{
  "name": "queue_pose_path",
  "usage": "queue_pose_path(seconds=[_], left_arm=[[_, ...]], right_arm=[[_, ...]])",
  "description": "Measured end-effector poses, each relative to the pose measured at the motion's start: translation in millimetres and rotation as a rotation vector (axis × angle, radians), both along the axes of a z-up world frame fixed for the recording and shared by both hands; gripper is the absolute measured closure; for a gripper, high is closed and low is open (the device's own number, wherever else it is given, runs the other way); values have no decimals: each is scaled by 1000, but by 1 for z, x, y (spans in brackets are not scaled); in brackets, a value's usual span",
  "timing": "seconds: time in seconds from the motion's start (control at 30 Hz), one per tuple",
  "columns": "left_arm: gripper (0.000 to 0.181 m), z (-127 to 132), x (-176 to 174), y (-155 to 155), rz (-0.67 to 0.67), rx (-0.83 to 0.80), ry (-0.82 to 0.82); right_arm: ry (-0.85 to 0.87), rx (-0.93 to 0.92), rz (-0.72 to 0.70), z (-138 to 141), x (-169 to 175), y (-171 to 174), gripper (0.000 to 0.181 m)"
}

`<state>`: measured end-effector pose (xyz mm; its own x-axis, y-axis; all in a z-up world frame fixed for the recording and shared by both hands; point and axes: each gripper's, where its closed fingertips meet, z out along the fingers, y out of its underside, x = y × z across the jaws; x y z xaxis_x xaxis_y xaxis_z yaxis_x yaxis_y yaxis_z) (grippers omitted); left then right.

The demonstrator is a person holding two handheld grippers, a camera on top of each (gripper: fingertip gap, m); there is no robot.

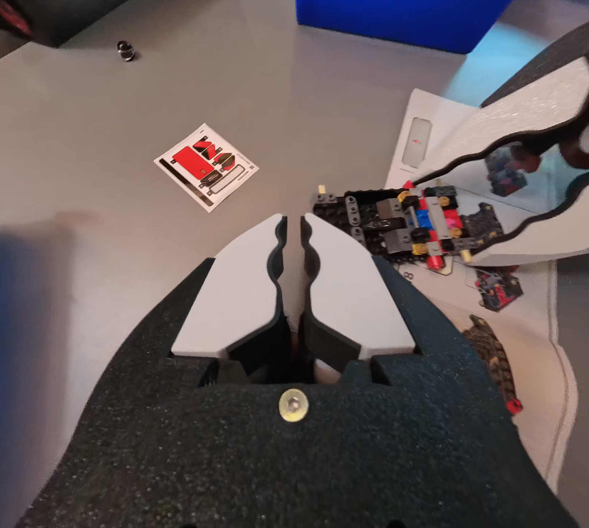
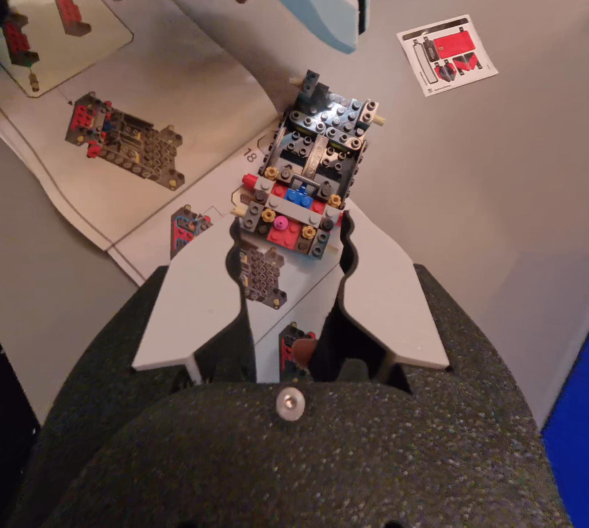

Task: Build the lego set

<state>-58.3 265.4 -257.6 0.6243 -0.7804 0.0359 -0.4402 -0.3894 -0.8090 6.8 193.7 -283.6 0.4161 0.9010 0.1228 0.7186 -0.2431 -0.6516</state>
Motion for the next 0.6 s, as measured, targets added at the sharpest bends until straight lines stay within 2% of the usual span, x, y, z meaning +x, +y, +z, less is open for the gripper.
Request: queue_pose_path(seconds=[0.13, 0.2, 0.27, 0.37, 0.47, 0.6], left_arm=[[177, -14, 2, 2, 26, -55, 39], [177, -20, 14, -12, -63, -112, 37], [178, -25, 19, -17, -93, -132, 57], [179, -27, 19, -18, -91, -152, 63], [179, -27, 18, -20, -98, -168, 51], [179, -27, 18, -20, -98, -173, 45]], right_arm=[[-82, -10, 177, -1, 12, -3, 125], [-110, -3, 286, -1, 18, -3, 129], [-111, -13, 341, 1, 24, -1, 129], [-5, -64, 305, 17, 25, 3, 137], [118, -109, 187, 32, 27, 6, 181], [124, -168, 156, 22, 24, -7, 181]])
